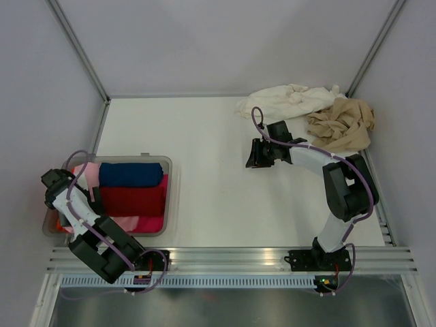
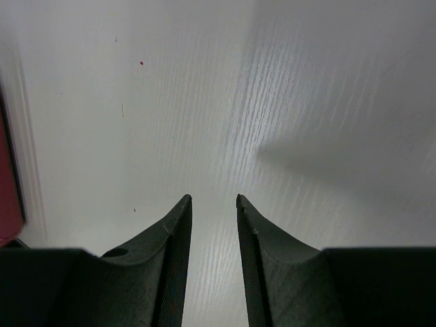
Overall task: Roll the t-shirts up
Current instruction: Place the rolled tshirt into the container
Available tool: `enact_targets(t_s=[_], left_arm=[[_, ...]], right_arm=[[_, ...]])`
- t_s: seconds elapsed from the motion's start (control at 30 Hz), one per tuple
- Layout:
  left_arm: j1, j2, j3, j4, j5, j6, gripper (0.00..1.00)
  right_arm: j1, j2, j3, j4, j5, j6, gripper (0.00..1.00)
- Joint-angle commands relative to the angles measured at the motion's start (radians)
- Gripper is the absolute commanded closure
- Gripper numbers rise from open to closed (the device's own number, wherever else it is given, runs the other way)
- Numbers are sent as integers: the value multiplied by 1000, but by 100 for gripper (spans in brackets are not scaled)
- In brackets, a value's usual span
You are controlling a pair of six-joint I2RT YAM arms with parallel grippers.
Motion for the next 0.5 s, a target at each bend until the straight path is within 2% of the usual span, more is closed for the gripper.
enact_targets(t_s=[0.0,0.1,0.23,0.4,0.47], left_arm=[[27,-14,-69,22,-46,-27,11],[30,-17,-94,23,-51,-55,18],[30,-20,-74,13,-48,-87,17],[32,-29,59,-52,-22,-132,16],[30,-38,111,-128,19,-170,16]], right_arm=[[-1,-20,-11,28,-16,-12,61],[1,-26,-22,34,-13,-12,61],[1,-30,-26,34,-12,-15,61],[-2,-31,-19,31,-14,-25,61],[-2,-31,-14,28,-17,-26,61]])
